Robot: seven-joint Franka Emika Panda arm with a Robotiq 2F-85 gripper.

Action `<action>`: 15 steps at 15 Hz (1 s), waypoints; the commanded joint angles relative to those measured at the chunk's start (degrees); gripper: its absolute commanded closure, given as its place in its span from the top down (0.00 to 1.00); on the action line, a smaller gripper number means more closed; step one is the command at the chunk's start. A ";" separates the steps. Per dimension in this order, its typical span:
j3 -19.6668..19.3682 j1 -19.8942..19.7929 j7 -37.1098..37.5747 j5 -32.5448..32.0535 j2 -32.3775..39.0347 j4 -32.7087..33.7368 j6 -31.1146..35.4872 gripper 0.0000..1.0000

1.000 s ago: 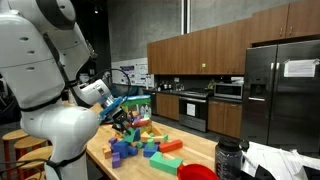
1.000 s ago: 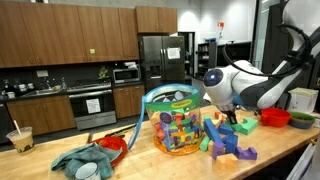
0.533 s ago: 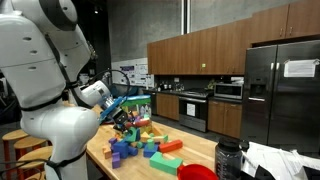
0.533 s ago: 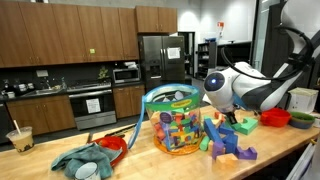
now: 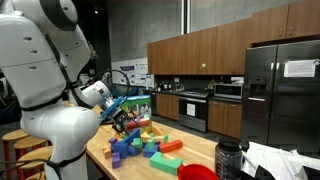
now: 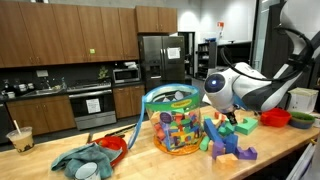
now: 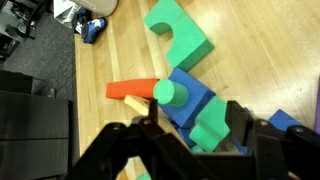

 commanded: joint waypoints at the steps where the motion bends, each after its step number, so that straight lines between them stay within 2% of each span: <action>1: -0.01 0.26 0.58 -1.47 0.28 0.03 -0.45 0.99; 9: -2.62 0.44 -6.68 2.98 -0.49 0.21 7.50 1.00; 15: -3.25 0.48 -14.87 5.28 -0.44 0.26 7.08 1.00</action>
